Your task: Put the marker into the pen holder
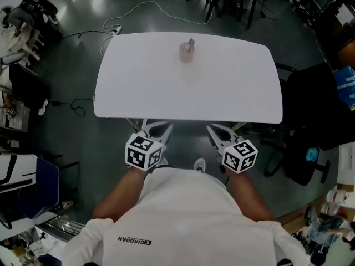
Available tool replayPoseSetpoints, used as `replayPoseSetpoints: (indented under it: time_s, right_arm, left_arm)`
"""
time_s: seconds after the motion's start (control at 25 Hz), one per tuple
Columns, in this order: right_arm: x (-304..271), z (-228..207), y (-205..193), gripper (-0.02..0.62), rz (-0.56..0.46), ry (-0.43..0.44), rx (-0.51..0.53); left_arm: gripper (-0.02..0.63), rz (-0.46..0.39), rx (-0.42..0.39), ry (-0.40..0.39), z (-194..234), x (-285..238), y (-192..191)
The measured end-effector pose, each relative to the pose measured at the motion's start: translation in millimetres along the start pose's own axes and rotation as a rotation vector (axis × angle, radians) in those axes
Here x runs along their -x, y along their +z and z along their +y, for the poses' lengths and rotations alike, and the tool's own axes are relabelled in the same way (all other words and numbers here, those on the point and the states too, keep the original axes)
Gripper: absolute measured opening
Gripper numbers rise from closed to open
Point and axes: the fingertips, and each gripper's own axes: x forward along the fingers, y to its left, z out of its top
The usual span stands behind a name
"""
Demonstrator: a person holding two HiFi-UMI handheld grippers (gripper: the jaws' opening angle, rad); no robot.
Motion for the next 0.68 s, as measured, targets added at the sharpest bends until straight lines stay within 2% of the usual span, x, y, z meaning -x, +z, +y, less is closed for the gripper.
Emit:
replayPoseSetpoints:
  time_s: [0.68]
  right_arm:
    - [4.6, -2.5, -1.8, 0.018, 0.005, -0.005, 0.002]
  left_arm:
    - [0.028, -0.005, -0.002, -0.009, -5.8, -3.0, 2.3]
